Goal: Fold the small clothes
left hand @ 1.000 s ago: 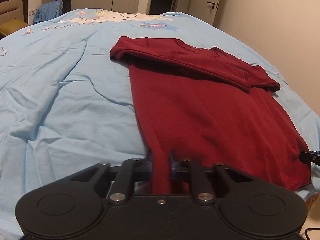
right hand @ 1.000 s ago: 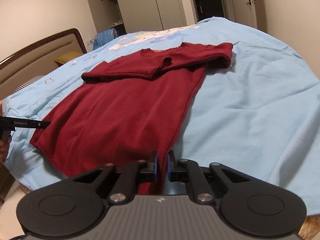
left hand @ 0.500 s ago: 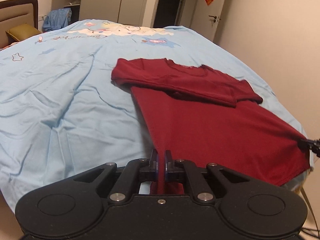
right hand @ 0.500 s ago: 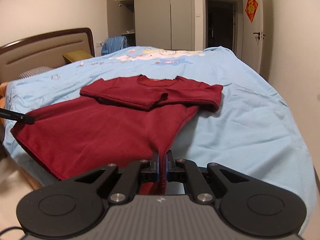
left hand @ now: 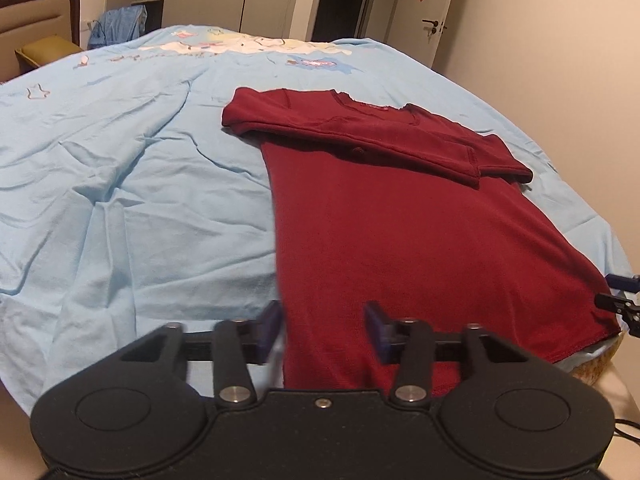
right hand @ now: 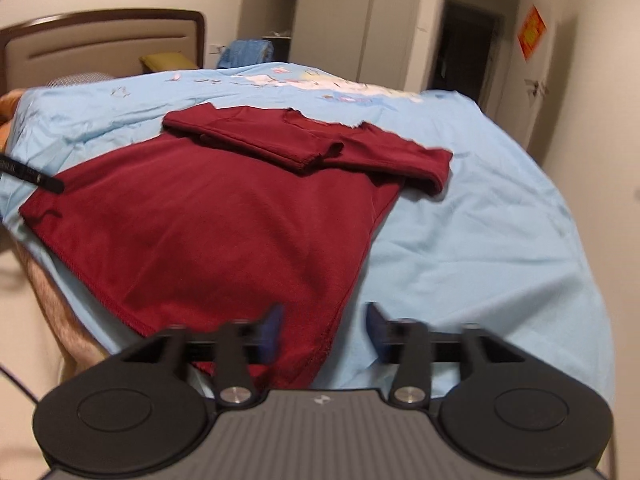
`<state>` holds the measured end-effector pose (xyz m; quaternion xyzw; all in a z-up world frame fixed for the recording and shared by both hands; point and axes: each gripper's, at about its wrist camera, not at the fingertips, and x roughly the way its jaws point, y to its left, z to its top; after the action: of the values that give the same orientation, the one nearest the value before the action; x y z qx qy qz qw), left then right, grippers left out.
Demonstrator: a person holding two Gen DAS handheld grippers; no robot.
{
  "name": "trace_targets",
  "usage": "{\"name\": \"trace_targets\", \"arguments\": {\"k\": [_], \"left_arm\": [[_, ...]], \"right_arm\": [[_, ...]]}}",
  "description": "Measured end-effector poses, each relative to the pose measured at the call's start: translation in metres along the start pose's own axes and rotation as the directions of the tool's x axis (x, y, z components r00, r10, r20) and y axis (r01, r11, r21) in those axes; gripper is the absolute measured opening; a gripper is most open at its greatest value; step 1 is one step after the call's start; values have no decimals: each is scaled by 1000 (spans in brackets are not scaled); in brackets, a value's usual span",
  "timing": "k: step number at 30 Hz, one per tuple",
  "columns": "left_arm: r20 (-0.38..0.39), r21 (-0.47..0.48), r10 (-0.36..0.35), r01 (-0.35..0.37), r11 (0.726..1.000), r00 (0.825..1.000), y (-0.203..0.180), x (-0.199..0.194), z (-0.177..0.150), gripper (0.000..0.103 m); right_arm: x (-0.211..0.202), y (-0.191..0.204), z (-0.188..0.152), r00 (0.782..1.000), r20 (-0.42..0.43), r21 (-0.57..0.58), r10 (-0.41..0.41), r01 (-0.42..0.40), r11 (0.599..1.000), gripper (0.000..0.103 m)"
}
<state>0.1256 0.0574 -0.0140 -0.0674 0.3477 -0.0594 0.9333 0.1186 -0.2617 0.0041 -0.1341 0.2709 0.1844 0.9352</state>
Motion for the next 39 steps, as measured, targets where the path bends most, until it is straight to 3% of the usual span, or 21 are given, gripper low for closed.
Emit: {"name": "trace_targets", "arguments": {"k": [1,2,6,11,15,21,23,24,25,27,33,39], "left_arm": [[11,10,15,-15,1000,1000,-2,-2,-1,72],[25,23,32,-32,999,999,-4,-5,-2,82],[65,86,79,-84,993,995,-14,-14,-5,99],[98,171,66,-83,982,993,-32,-19,-9,101],[109,233,14,-39,972,994,-49,-18,-15,101],[106,282,-78,45,958,991,-69,-16,-22,101],[103,297,-103,68,952,989,-74,-15,-24,101],[102,306,-114,78,949,988,-77,-15,-25,101],[102,317,-124,86,945,987,-79,-15,-26,101],[101,344,-146,103,933,984,-85,-16,-30,101],[101,449,-187,123,885,977,-106,-15,-40,101],[92,498,-152,87,863,984,-124,-3,-46,101]], "right_arm": [[-3,3,-1,1000,6,-34,-3,3,999,73],[-6,7,-1,1000,12,-78,-3,4,997,76],[-17,29,-6,1000,19,-292,7,-1,956,83],[-15,63,-21,1000,-6,-565,-20,14,825,79],[0,76,-32,996,-22,-675,-84,47,736,57],[11,88,-45,994,-21,-762,-106,53,645,49],[11,91,-49,995,-17,-780,-101,50,623,38],[11,91,-50,995,-12,-782,-97,50,621,24],[10,91,-49,996,1,-778,-91,58,626,14],[5,90,-43,998,30,-752,-63,64,656,10],[-6,71,-1,996,89,-568,7,45,822,8],[-13,44,40,988,142,-357,58,-4,934,8]]}}
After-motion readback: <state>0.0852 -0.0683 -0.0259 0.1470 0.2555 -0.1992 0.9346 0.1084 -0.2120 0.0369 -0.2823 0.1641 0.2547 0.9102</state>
